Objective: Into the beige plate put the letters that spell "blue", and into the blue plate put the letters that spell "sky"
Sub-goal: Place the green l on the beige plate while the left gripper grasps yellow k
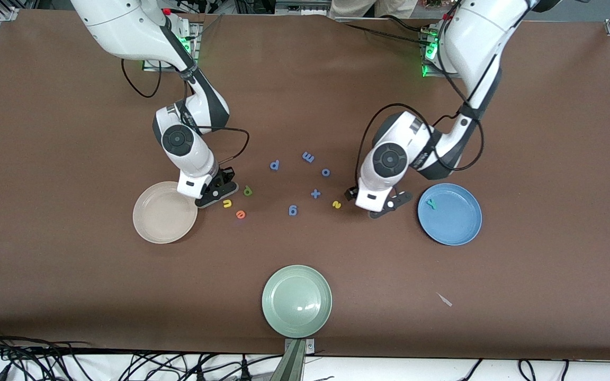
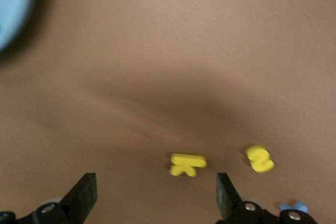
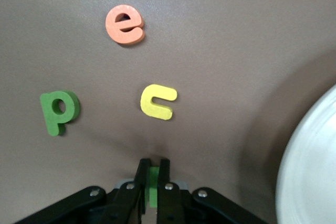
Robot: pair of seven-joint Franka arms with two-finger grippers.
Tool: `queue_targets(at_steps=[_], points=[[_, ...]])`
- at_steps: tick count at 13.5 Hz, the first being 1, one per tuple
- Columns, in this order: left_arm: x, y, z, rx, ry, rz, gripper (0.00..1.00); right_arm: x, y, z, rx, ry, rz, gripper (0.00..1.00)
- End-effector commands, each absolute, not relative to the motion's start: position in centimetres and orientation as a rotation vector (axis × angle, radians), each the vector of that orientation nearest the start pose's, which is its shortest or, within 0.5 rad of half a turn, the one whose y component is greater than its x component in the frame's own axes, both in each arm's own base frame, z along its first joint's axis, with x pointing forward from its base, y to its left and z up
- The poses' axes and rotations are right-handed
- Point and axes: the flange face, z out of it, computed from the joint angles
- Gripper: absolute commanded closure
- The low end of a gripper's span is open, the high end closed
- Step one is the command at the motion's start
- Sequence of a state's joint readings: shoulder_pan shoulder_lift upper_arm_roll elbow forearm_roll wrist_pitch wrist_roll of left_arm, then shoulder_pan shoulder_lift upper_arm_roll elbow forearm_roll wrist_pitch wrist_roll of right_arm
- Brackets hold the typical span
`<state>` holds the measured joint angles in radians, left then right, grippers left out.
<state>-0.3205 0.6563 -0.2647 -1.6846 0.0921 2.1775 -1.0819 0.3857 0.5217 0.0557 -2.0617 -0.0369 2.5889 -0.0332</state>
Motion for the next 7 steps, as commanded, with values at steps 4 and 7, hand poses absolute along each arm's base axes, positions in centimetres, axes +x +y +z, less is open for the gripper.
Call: queue_targets(at_steps=[4, 7], points=[[55.7, -36.3, 19.6, -3.113, -0.418, 0.240, 0.06, 53.9, 24.9, 21.6, -3.043, -0.764, 0.004, 1.00], [55.1, -36.8, 18.0, -3.118, -0.395, 0.243, 0.24, 55.4, 21.9, 24.6, -3.058, -0.704, -0.042, 1.00]])
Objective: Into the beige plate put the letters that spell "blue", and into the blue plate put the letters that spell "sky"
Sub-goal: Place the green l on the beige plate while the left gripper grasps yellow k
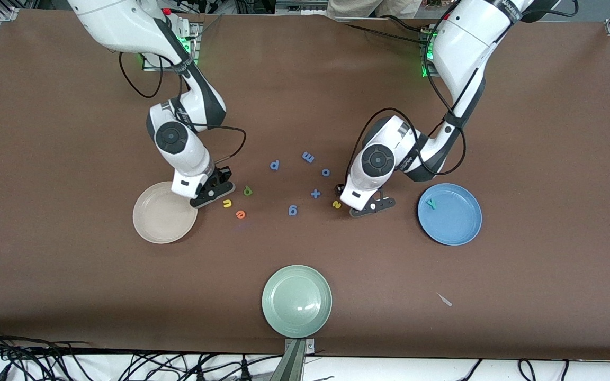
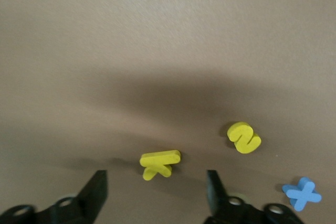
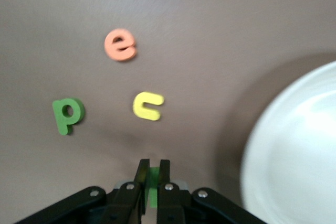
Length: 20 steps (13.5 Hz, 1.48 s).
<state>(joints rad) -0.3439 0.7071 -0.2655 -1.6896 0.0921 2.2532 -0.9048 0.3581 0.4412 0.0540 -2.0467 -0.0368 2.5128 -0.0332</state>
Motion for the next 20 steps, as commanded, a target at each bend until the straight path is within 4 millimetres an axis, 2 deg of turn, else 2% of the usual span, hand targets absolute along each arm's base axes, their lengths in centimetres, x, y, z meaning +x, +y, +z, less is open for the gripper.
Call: queue_targets(at_steps=[1, 2, 5, 6, 7, 10, 12, 13, 14, 15, 17, 18, 20], points=[[54.9, -36.8, 17.8, -3.119, -0.378, 0.246, 0.27, 55.8, 21.4, 25.0, -3.062, -0.699, -0.055, 1.00], [54.9, -36.8, 17.8, -3.121, -0.368, 0.246, 0.27, 56.4, 20.4, 25.3, -3.065, -0.696, -0.067, 1.00], [55.0, -36.7, 17.7, -3.107, -0.291, 0.185, 0.26, 59.5, 14.3, 25.9, -3.065, -0.760, -0.105, 1.00], [54.9, -36.6, 17.4, -3.110, -0.289, 0.178, 0.26, 59.9, 13.7, 25.8, -3.071, -0.757, -0.110, 0.98], [54.8, -36.6, 17.3, -3.116, -0.287, 0.169, 0.26, 60.0, 13.6, 25.6, -3.072, -0.752, -0.105, 0.81], [55.0, -36.3, 17.0, -3.116, -0.287, 0.168, 0.28, 59.9, 13.9, 25.3, -3.089, -0.639, -0.093, 0.65], [55.2, -36.1, 16.9, -3.119, -0.289, 0.161, 0.33, 59.3, 15.7, 25.3, -3.106, -0.526, -0.060, 0.62], [55.3, -36.1, 17.0, -3.128, -0.293, 0.148, 0.33, 58.9, 17.9, 25.4, -3.109, -0.485, -0.068, 0.62], [55.3, -36.1, 17.0, -3.128, -0.293, 0.148, 0.39, 58.6, 19.9, 25.4, -3.117, -0.409, -0.070, 0.62], [55.3, -36.0, 16.9, -3.127, -0.295, 0.150, 0.48, 58.3, 21.2, 24.3, -3.129, -0.319, -0.050, 0.61], [55.2, -35.9, 16.8, -3.124, -0.293, 0.155, 0.69, 57.4, 25.0, 23.4, -3.139, -0.177, -0.044, 0.59], [55.3, -35.6, 16.8, -3.125, -0.268, 0.159, 0.75, 57.5, 26.6, 23.4, -3.134, -0.131, -0.055, 0.59], [55.5, -35.0, 17.5, -3.121, -0.243, 0.163, 0.77, 57.5, 29.7, 22.8, -3.125, -0.032, -0.066, 0.57]])
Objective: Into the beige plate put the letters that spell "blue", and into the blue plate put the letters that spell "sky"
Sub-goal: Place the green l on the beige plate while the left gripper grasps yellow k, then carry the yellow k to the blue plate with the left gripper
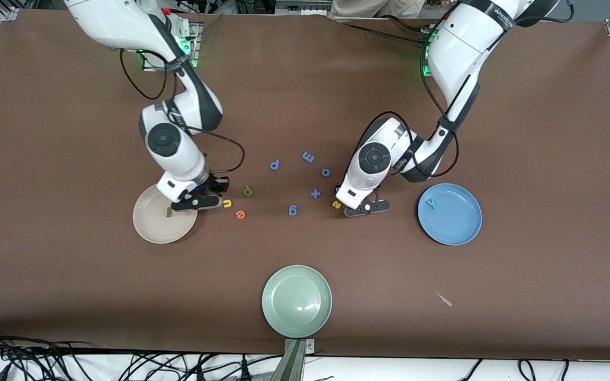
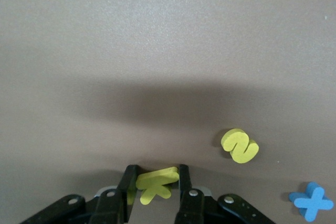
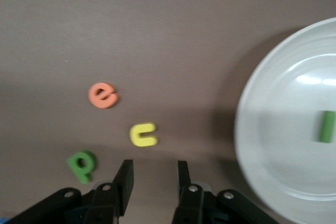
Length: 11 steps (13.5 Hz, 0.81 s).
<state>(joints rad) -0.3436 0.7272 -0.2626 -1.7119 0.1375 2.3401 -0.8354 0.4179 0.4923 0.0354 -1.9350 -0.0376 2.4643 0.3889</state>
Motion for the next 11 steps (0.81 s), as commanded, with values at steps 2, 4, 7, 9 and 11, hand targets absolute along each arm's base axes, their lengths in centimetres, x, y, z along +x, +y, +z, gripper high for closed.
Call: queue_targets(at_steps=[2, 4, 7, 9, 11], points=[[55.8, -34.7, 19.1, -3.110, -0.236, 0.162, 0.78, 57.4, 32.2, 21.7, -3.119, 0.084, -0.071, 0.54], [57.2, -32.7, 21.8, -3.101, -0.192, 0.158, 0.77, 57.1, 33.2, 20.3, -3.122, 0.132, -0.056, 0.54], [58.8, -28.5, 25.0, -3.069, -0.073, 0.214, 0.77, 56.3, 34.1, 19.1, -3.121, 0.115, -0.040, 0.54], [59.9, -25.1, 25.7, -3.060, 0.017, 0.258, 0.77, 55.9, 34.2, 18.5, -3.125, 0.114, -0.027, 0.54], [61.2, -21.2, 25.7, -3.062, 0.097, 0.281, 0.77, 55.6, 34.1, 18.2, -3.128, 0.148, -0.014, 0.54]])
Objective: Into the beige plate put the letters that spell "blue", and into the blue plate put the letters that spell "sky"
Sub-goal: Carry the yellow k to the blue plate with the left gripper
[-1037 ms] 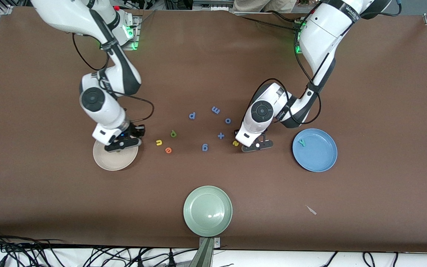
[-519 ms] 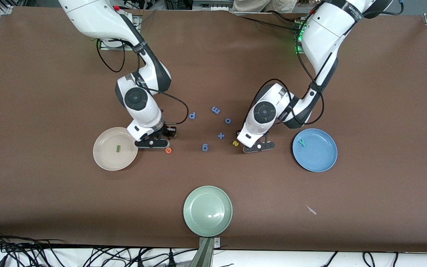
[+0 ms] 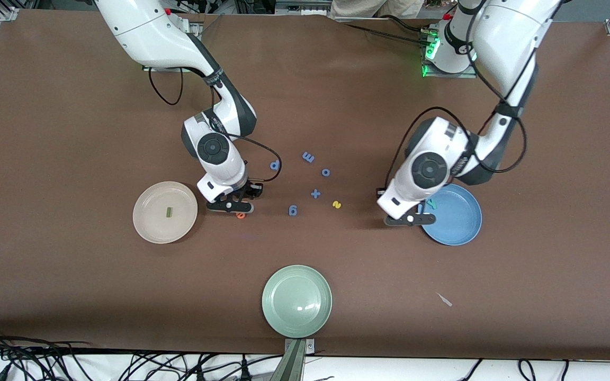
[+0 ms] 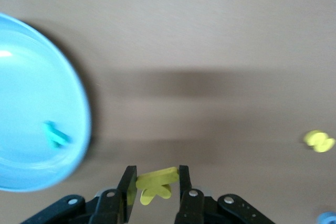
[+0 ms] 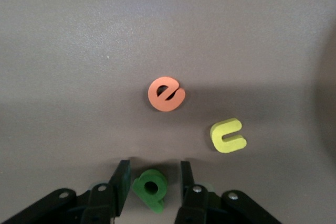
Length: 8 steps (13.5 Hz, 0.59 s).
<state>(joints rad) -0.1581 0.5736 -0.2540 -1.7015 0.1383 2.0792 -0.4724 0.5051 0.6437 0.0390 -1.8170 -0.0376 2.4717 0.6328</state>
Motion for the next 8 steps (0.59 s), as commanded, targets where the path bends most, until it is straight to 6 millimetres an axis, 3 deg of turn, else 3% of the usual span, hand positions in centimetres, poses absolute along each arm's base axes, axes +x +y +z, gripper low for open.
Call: queue_targets(at_steps=[1, 6, 7, 8], points=[[61.9, -19.0, 25.7, -3.068, 0.128, 0.286, 0.76, 55.3, 34.1, 17.9, -3.131, 0.156, -0.003, 0.54], [63.6, -11.9, 24.0, -3.055, 0.180, 0.305, 0.69, 54.9, 34.1, 17.2, -3.136, 0.151, 0.014, 0.58], [63.6, -11.9, 23.9, -3.051, 0.184, 0.303, 0.49, 55.0, 34.0, 17.1, -3.137, 0.153, 0.016, 0.63], [63.6, -12.0, 24.0, -3.053, 0.184, 0.301, 0.15, 54.9, 34.1, 17.2, -3.137, 0.143, 0.014, 0.70]])
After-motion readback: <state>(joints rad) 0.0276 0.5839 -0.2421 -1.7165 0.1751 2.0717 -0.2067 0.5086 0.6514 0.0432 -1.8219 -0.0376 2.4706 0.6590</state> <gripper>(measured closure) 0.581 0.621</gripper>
